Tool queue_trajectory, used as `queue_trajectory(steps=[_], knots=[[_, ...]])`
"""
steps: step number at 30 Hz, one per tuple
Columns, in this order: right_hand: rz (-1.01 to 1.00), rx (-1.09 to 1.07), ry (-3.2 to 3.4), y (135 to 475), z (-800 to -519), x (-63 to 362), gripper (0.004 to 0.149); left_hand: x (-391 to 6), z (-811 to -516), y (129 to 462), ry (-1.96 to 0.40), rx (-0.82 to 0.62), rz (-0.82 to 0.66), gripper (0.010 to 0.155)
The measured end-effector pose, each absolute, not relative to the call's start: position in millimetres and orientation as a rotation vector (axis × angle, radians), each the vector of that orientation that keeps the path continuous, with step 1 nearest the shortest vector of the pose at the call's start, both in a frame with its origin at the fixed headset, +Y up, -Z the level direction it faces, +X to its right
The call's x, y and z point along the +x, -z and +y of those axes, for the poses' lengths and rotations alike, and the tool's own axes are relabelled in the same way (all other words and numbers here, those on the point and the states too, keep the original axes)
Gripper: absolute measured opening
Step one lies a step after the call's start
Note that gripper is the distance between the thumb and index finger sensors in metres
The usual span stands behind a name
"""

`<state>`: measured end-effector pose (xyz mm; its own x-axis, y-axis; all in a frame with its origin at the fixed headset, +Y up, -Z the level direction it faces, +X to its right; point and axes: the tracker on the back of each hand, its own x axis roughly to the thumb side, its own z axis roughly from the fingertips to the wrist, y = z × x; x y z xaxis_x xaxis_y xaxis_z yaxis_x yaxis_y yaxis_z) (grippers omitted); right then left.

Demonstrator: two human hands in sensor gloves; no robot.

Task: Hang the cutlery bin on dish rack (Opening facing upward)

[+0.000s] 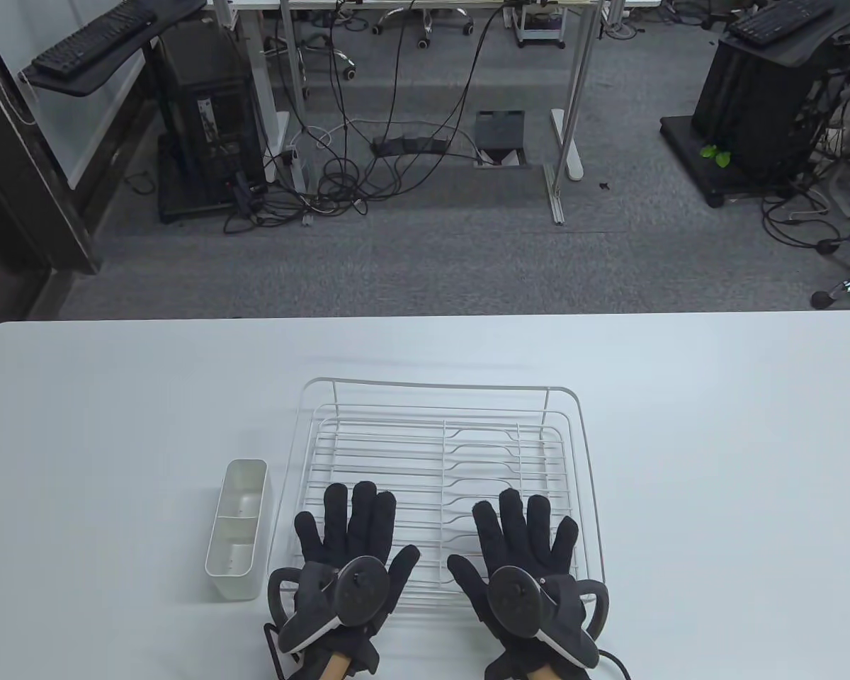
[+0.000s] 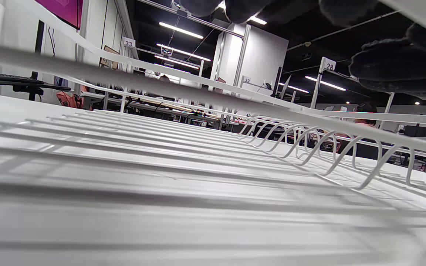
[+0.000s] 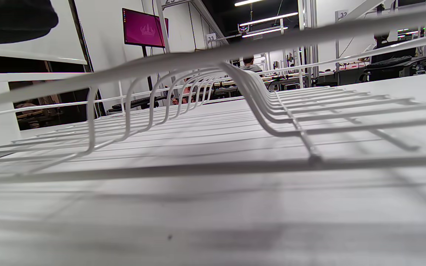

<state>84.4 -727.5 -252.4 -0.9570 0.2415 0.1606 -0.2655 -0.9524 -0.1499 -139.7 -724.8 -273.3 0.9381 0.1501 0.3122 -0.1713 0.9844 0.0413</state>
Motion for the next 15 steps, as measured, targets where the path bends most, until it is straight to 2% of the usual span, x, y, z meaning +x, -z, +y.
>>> queue_trajectory(steps=[15], knots=[[-0.251, 0.200, -2.862, 252.3, -727.6, 84.5, 0.075, -139.7, -724.8, 273.5, -0.161, 0.070, -0.313, 0.076]])
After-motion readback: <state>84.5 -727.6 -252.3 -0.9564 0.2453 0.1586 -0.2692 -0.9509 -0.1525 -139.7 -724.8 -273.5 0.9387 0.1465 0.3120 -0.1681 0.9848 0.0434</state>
